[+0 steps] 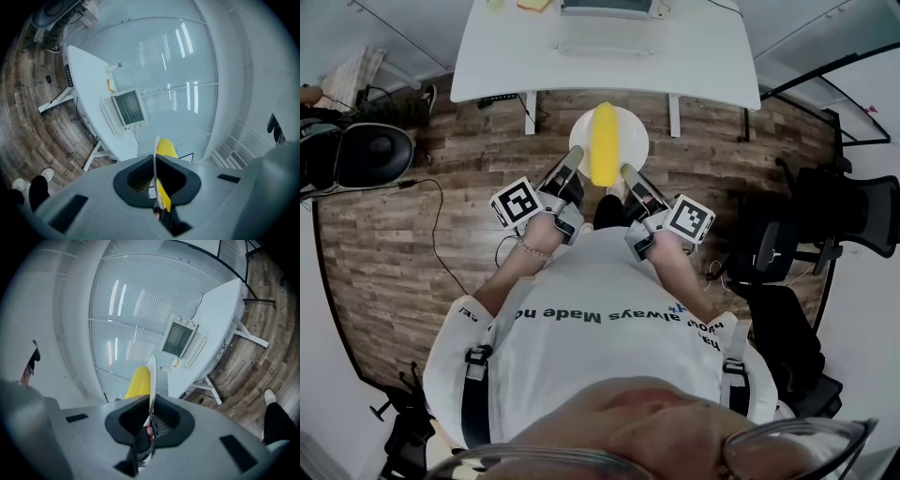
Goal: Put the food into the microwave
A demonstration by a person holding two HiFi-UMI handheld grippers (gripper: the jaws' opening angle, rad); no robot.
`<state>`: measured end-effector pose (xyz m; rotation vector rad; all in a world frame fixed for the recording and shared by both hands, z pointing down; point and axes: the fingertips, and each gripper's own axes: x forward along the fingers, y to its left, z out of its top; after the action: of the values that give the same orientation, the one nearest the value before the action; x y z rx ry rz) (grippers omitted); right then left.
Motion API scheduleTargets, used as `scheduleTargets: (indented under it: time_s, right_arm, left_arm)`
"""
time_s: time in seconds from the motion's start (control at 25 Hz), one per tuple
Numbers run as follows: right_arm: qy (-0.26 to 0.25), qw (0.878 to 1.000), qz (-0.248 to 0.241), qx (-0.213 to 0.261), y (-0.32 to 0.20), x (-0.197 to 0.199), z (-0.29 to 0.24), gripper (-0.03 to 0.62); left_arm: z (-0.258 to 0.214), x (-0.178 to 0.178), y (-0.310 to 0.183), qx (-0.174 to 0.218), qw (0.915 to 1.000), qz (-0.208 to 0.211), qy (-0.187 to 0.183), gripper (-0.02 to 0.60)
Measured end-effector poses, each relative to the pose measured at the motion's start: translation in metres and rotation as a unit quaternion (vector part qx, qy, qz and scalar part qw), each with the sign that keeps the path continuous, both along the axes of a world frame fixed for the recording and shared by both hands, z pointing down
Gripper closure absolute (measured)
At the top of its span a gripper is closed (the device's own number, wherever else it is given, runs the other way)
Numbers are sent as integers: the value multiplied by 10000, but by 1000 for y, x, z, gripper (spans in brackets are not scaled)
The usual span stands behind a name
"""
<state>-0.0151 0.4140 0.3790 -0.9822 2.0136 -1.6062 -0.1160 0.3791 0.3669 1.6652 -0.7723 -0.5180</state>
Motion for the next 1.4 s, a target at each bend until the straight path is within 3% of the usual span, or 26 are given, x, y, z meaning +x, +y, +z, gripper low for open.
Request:
scheduleTargets:
  time_s: [0.36,0.52,0.64,0.76,0.84,1.08,1.24,1.4]
  right_arm:
    - [-11,10000,-79,25,-71,43,-3,563]
    - [-22,10000,-86,-2,-97,56,-3,563]
    - [-7,9999,-120,-12,-108,68,-3,563]
    - [34,9999,-164,9,-136,90,3,563]
    - [27,9998,-188,13,-153,97,5,563]
    - [1,9997,-245,-2,-161,98,4,563]
    - [-5,9997,-250,-23,-190,98,9,563]
    - [-43,9997,-214,-63,-211,90,12,563]
  left_arm:
    - [-9,46,-70,28,9997,-113,210,565]
    - [1,52,-94,-31,9998,-139,-131,565]
    - [-6,69,-107,41,9998,-152,105,565]
    - [3,88,-133,-14,9999,-158,-51,565]
    - [1,98,-150,-11,9997,-191,149,565]
    - [-1,100,-158,7,9995,-227,197,565]
    - [10,95,-185,-81,9997,-237,-73,565]
    - [11,90,-207,-91,9997,-234,31,565]
